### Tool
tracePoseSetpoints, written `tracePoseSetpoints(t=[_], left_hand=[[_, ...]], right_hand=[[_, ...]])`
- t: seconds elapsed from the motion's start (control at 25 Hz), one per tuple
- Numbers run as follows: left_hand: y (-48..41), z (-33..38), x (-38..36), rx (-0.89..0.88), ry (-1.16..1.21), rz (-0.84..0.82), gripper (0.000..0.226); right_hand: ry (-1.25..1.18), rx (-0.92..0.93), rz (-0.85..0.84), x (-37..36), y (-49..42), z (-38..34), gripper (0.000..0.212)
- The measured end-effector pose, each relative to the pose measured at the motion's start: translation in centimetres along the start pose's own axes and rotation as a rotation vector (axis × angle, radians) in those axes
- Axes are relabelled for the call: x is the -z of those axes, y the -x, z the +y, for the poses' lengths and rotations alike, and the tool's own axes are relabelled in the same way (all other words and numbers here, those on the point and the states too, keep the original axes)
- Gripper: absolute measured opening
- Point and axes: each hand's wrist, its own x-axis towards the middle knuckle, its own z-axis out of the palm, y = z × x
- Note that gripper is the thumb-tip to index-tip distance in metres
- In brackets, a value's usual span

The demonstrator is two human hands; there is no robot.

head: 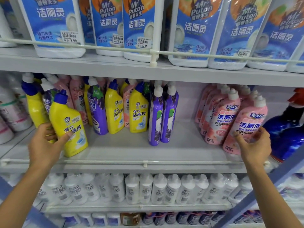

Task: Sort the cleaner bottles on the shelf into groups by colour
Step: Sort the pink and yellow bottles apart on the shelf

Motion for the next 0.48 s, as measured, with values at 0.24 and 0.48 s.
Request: tracePoseSetpoints(t=[0.24, 0.48], left_hand=[[-0.1, 0.8, 0.7, -0.003, 0.025, -0.002, 0.039], [0.8, 5.4, 0.9, -0.268, 0.034, 0.193, 0.055]], right_hand=[[-0.037, 0.046, 0.057, -0.3, 0.2, -0.7, 0.061], [-0.162, 0.12, 0.06, -3.8, 5.4, -7.2, 0.076]])
